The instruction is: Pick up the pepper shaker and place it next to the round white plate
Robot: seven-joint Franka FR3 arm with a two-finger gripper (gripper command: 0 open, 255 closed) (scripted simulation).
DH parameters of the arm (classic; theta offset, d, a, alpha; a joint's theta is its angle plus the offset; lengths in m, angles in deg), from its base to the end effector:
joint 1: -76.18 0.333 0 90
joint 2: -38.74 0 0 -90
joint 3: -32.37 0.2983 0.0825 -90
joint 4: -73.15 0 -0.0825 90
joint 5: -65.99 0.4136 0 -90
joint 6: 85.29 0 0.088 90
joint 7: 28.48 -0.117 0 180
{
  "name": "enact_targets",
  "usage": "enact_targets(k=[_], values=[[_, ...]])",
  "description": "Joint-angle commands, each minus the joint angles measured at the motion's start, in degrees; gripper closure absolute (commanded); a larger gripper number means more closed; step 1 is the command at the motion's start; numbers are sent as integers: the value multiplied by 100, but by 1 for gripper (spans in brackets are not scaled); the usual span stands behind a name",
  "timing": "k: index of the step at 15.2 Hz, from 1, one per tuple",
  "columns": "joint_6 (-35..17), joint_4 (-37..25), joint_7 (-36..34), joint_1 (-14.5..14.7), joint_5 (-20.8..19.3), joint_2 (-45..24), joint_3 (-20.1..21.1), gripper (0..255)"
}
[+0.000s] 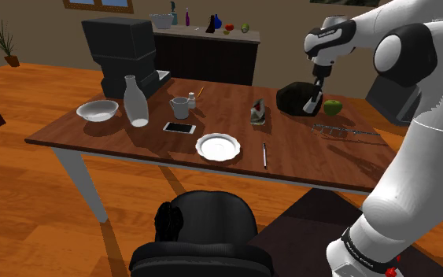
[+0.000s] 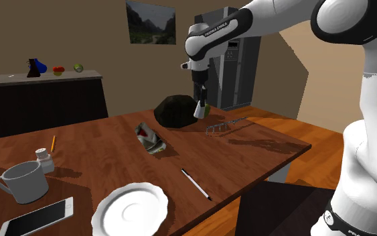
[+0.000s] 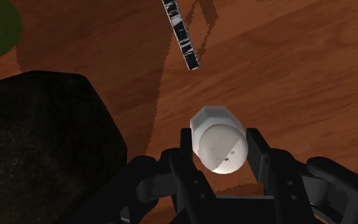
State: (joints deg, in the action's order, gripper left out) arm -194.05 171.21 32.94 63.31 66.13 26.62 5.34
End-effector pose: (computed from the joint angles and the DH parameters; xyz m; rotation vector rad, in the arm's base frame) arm 0.5033 -0.4000 0.4370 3.0252 0.5877 -0.1130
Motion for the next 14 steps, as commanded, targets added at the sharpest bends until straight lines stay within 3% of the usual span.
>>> enact_targets(k=[1, 10, 14], values=[[157, -144, 6, -3, -6, 14, -5, 255], [774, -728, 34, -17, -20, 50, -20, 255], [710, -244, -564, 373, -235, 474, 174, 255]])
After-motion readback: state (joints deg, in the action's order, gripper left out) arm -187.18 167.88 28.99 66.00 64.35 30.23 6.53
